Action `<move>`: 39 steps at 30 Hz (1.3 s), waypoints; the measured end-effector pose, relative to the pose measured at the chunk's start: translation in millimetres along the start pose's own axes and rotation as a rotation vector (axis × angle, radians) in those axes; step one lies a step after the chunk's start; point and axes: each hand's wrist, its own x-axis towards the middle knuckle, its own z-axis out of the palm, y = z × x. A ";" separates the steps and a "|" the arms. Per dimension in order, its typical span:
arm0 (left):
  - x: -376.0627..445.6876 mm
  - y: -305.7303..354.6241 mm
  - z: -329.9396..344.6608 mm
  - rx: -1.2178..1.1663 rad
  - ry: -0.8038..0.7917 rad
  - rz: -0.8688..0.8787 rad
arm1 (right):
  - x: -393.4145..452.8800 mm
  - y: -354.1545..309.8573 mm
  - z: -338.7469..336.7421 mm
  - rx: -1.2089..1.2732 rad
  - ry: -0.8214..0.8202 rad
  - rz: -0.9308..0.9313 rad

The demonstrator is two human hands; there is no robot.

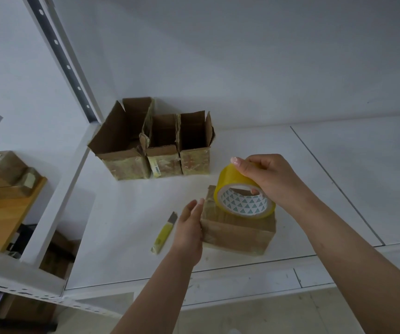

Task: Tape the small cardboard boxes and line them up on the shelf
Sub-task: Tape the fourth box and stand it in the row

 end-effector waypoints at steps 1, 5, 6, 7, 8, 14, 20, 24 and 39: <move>0.3 -1.0 -0.7 -0.020 0.014 0.004 | 0.4 0.3 0.0 0.004 -0.003 0.000; -0.1 -3.0 -0.8 0.066 -0.039 0.032 | 2.9 2.8 1.3 0.009 -0.014 -0.007; -1.3 -1.1 -0.9 0.094 -0.050 0.030 | 3.3 3.0 1.3 0.010 -0.020 -0.008; -2.5 2.7 -1.9 0.142 -0.051 0.045 | 3.6 3.1 0.8 0.013 -0.029 -0.008; -3.3 8.0 -4.0 0.225 -0.038 0.090 | 3.7 3.3 0.0 0.017 -0.037 -0.006; -9.3 52.0 6.4 0.720 -0.112 0.633 | 4.5 -0.1 -2.9 -0.064 -0.091 0.002; -13.6 44.5 31.6 0.558 -0.300 0.372 | 1.1 14.6 -15.6 0.154 -0.168 -0.031; -8.8 47.7 27.5 0.549 -0.337 0.302 | -8.6 36.8 -16.6 0.437 -0.281 0.034; 3.1 48.9 26.2 0.792 -0.269 0.372 | -28.1 38.5 -93.7 -0.432 -0.143 0.296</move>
